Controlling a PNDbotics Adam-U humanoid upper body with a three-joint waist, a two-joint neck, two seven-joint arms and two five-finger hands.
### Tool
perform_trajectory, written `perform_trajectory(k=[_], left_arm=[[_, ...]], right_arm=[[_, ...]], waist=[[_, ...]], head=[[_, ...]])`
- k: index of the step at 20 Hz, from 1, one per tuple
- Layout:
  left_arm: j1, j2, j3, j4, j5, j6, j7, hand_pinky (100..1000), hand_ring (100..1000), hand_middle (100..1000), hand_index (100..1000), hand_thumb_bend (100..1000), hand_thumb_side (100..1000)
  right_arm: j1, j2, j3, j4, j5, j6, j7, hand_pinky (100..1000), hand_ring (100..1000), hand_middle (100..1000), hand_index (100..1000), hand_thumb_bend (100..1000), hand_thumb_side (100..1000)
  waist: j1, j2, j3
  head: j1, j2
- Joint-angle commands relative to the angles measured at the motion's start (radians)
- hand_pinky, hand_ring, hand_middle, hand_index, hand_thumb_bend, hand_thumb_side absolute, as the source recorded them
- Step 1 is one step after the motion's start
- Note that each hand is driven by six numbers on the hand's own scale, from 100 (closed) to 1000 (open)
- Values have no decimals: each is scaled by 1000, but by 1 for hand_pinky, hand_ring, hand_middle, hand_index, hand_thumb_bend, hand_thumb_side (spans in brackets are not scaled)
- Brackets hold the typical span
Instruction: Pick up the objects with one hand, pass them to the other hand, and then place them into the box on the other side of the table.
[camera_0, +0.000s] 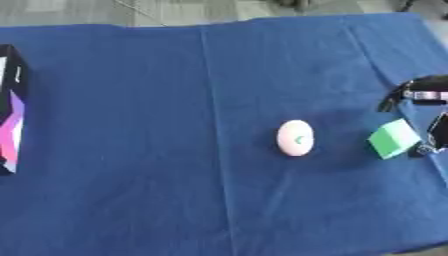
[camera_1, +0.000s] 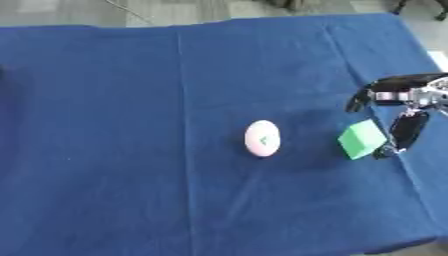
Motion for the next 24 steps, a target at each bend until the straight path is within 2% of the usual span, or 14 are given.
perform_trajectory(k=[1,11,12,18,20,24], left_arm=[[-1,11,14,-18,0,-4,5,716,770,773,865,131,839],[0,11,14,-18,1,-5,6,716,770,773,865,131,839],[1,10,15,-18,0,-5,7,717,769,768,862,129,836],[8,7,16,-18,-1,-8,16,717,758,765,859,128,835],[9,6,16,-18,-2,-8,16,717,755,765,858,127,835],[11,5,16,-18,-5,-6,19,717,752,764,856,126,833]], right_arm=[[-19,-16,-9,17,8,1,-17,914,881,762,835,556,119],[-23,-11,-6,27,7,-2,-27,914,881,762,835,556,119],[-22,-8,-6,33,7,2,-29,906,864,676,753,498,100],[-25,5,7,55,-1,30,-46,886,831,591,657,468,100],[-24,7,9,58,-4,33,-51,875,809,571,623,418,100],[-21,11,14,65,-15,36,-66,867,793,548,596,399,100]], waist=[[1,-14,1],[2,-14,1],[2,-13,3],[0,-13,7],[0,-14,7],[-1,-14,10]], head=[[-4,-11],[-4,-11],[-3,-11],[-2,-11],[-2,-11],[-5,-10]])
